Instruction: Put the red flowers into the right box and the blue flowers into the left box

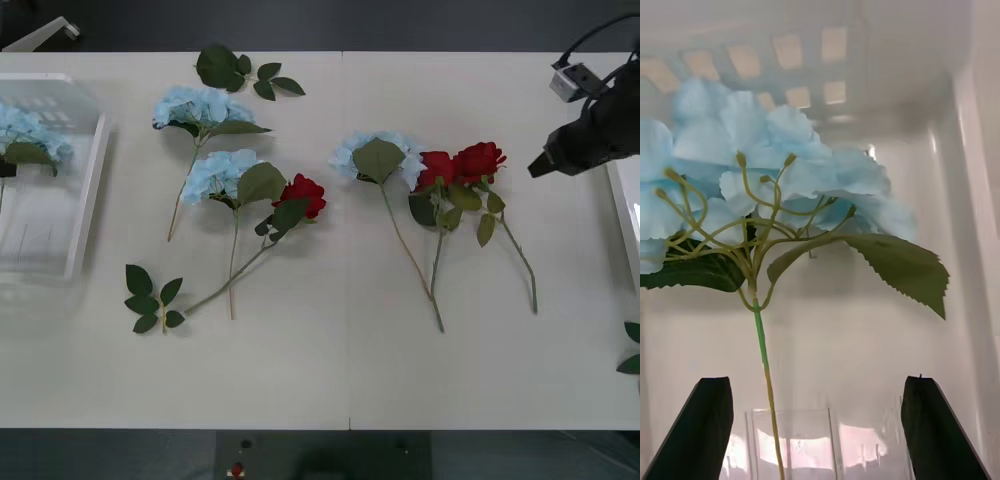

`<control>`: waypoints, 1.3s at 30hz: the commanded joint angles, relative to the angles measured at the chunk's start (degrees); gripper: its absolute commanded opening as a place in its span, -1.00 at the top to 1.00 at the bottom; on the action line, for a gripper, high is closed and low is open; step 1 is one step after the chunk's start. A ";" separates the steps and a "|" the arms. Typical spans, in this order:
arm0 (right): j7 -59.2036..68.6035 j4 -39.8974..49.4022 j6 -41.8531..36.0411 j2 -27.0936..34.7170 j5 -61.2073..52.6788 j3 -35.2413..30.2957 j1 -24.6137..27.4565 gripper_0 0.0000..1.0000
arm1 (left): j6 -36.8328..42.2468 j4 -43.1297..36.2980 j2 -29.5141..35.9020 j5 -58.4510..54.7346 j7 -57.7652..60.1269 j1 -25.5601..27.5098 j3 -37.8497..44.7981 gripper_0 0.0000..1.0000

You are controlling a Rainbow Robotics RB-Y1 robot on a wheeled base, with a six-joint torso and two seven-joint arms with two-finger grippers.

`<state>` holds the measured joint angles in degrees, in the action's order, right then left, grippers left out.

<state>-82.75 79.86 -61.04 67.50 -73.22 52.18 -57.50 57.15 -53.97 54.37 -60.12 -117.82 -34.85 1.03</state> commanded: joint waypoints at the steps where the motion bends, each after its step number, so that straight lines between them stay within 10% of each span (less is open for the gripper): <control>1: 9.01 7.06 0.66 2.11 0.97 4.42 0.10 -1.00 | 5.78 -4.13 4.87 -1.40 -0.57 -0.40 5.83 -0.29; 20: 19.91 -3.92 16.13 -10.99 8.80 14.79 0.28 -1.00 | 23.70 -11.77 -1.63 2.03 3.92 -13.58 4.60 -0.46; 39: 17.97 -11.39 17.98 -12.13 10.55 17.96 0.19 -1.00 | -2.40 -7.82 -21.41 23.30 21.76 -14.20 -14.38 -0.54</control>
<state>-63.33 68.64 -43.41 54.76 -62.35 70.60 -56.77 57.70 -63.52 33.57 -37.77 -96.13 -48.05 -13.12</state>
